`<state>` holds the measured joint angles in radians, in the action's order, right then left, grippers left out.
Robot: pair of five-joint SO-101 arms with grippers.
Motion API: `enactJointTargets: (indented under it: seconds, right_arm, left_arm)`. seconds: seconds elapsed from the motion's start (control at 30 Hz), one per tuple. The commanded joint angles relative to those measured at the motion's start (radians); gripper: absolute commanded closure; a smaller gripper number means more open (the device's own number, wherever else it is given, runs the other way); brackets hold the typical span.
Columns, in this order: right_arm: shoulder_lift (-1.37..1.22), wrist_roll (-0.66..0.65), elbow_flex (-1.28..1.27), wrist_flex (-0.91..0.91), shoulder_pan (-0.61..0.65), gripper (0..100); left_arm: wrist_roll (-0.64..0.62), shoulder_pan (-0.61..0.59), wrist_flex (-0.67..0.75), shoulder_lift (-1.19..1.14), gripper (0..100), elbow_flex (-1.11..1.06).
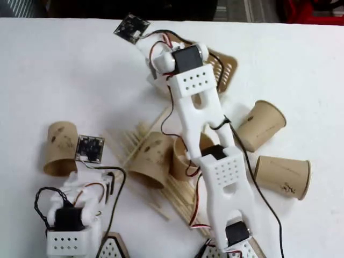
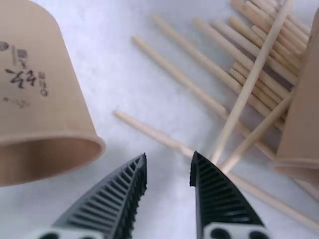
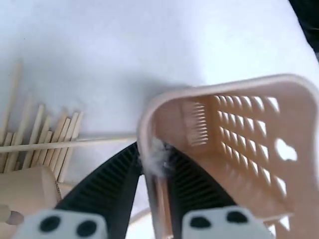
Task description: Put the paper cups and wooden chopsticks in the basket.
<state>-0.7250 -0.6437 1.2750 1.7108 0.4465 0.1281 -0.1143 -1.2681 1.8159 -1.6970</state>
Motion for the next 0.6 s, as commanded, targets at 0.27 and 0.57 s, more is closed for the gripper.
enactJointTargets:
  seconds: [0.27, 0.57]
  right_arm:
    - [0.13, -0.015, 0.028, 0.012, -0.002, 98.0]
    - [0.283, -0.083, -0.273, 0.008, 0.035, 97.9]
  left_arm:
    - [-0.005, -0.004, -0.009, 0.004, 84, 0.005]
    - [-0.005, -0.004, -0.009, 0.004, 84, 0.005]
